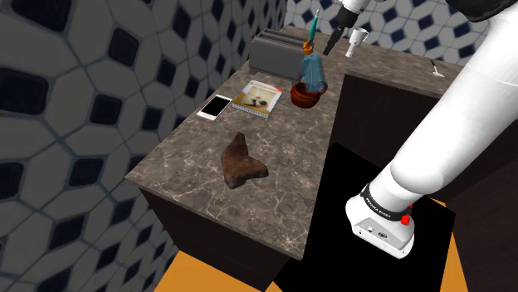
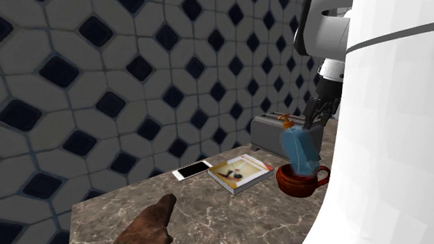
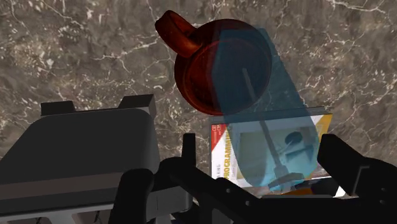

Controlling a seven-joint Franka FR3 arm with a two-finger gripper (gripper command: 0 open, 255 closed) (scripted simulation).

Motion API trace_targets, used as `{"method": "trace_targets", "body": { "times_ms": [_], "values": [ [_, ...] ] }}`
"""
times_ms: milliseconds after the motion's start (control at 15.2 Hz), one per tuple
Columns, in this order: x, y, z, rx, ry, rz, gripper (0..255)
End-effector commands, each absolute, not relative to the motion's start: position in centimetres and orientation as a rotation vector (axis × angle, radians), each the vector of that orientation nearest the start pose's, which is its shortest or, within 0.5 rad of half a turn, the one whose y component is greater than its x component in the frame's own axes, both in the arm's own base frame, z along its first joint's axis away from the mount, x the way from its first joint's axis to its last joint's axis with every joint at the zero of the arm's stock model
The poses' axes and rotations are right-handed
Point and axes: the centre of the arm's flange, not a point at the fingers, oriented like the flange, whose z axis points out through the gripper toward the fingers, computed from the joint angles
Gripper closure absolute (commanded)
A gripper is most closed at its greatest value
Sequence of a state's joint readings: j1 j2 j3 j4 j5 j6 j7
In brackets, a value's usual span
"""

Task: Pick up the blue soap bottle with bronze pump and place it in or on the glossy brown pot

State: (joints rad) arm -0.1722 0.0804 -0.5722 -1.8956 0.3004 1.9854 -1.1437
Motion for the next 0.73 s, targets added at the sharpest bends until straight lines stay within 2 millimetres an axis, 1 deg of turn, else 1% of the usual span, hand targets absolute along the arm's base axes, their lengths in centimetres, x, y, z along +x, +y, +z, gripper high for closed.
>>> {"method": "trace_targets", "body": {
  "times_ms": [0,66,264,330,660],
  "values": [
    [44.5,-37.5,46.9,-2.979,-0.424,-0.307,0],
    [44.5,-37.5,46.9,-2.979,-0.424,-0.307,0],
    [43.8,-38.1,50.7,-2.979,-0.424,-0.307,0],
    [43.6,-38.2,51.7,-2.979,-0.424,-0.307,0],
    [43.6,-38.2,51.7,-2.979,-0.424,-0.307,0]
  ]
}}
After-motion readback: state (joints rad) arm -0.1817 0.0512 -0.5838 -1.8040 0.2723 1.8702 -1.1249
